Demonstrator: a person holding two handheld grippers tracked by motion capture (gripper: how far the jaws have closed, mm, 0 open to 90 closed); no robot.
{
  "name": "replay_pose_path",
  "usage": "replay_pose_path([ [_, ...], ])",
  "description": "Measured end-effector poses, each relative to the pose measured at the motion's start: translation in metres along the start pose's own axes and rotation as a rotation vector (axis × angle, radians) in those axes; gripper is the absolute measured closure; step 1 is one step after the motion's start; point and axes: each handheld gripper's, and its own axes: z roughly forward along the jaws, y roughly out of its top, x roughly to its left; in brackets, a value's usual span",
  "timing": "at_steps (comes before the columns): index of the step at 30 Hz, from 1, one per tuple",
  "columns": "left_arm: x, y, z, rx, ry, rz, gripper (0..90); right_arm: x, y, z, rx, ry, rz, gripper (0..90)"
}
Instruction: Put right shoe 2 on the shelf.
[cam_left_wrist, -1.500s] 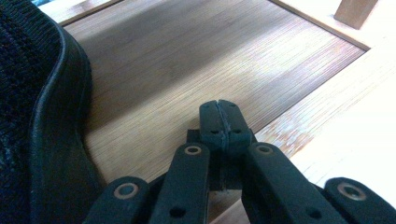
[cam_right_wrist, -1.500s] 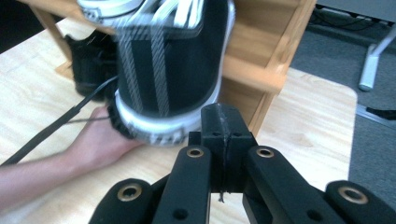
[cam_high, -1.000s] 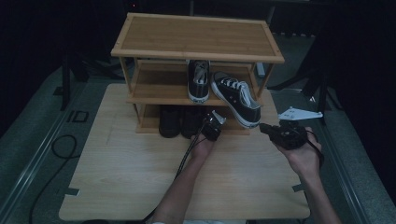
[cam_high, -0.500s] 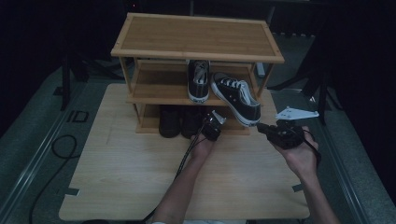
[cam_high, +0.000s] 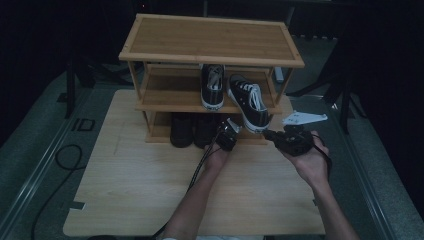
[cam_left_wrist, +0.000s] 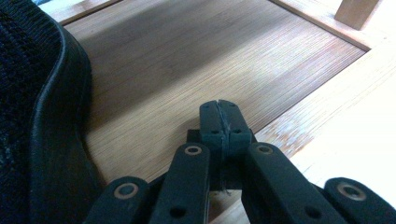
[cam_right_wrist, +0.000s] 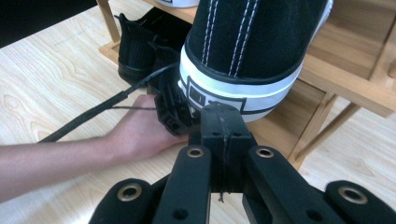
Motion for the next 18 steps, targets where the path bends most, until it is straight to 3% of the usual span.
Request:
replay_pose_path([
  [8, 0.000, 0.000, 0.000, 0.000, 0.000, 0.000, 90.0, 0.008, 0.007, 0.009, -0.004, 0.007, -0.026, 90.0],
  [18, 0.000, 0.000, 0.000, 0.000, 0.000, 0.000, 90.0, 0.009, 0.012, 0.018, -0.005, 0.015, -0.029, 90.0],
])
